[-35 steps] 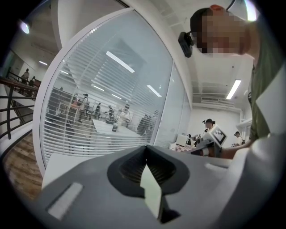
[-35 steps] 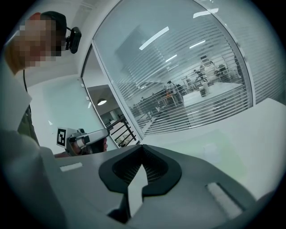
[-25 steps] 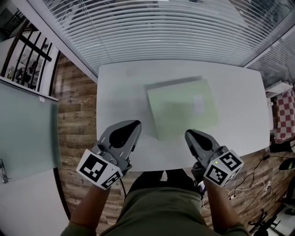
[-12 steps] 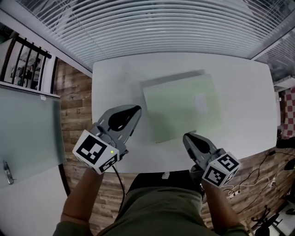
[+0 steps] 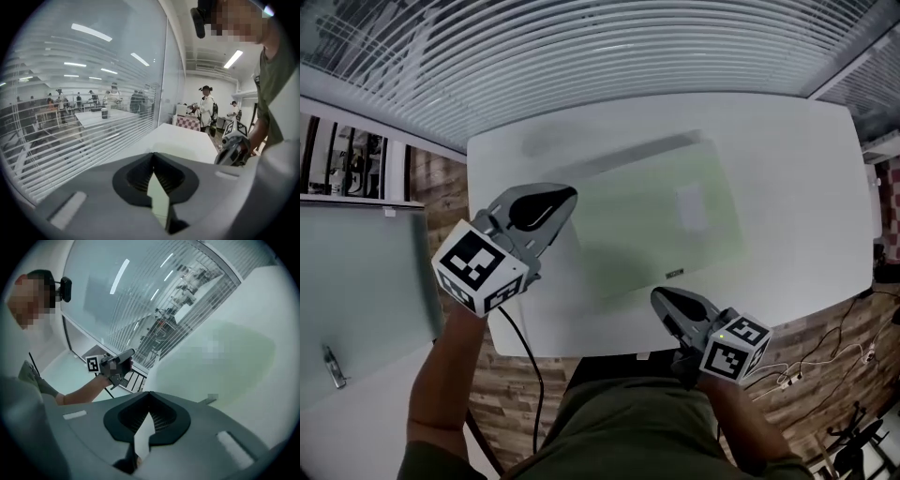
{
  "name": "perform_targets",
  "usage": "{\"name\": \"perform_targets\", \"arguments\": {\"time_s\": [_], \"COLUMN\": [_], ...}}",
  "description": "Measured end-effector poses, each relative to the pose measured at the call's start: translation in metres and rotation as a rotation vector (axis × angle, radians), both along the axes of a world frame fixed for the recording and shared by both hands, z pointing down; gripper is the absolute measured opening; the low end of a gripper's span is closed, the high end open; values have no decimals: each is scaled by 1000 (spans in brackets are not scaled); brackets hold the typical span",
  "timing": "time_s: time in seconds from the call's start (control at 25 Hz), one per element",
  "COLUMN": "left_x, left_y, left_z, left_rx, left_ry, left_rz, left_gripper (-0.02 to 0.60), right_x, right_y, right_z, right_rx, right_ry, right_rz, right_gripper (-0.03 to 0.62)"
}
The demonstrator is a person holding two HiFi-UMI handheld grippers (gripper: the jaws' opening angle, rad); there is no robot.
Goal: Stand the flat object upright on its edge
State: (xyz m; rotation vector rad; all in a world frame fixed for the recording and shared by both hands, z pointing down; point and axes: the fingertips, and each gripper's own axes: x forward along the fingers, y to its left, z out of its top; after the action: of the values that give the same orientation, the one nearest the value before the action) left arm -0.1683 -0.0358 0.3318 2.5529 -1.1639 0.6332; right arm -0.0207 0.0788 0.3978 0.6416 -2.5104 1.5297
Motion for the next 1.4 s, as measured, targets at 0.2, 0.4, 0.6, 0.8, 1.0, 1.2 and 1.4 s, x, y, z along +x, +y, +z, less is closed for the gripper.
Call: {"name": "perform_targets", "arguments": {"time_s": [0.2,0.4,0.6,0.8,1.0,1.2,1.4], "left_x": [17,28,39,48,52,60,69], "left_y": [-25,-47,-66,-82,-96,-101,-107], "left_z": [15,34,54,74,78,89,100], "left_rx": [-70,-157,-278,-386,-455,-523,-555], "left_ry": [-49,-95,-150,-192,-236,-250,-270], "left_rz": [93,176,255,325,381,436,473], "left_gripper": [2,14,40,67,79,102,123], "right_x": [16,22,26,32,33,39,36], "right_y": [0,1,5,1,1,0,-5], "right_z": [20,36,40,45,39,46,45], "right_rx": [-115,-173,-259,-314,-356,-374,-386], "right_ry": [-60,-85,-162,-197,-265,-271,-283], "right_rz": [16,-9,-25,-21,-8,18,30], "right_gripper": [11,11,14,15,44,74,124]}}
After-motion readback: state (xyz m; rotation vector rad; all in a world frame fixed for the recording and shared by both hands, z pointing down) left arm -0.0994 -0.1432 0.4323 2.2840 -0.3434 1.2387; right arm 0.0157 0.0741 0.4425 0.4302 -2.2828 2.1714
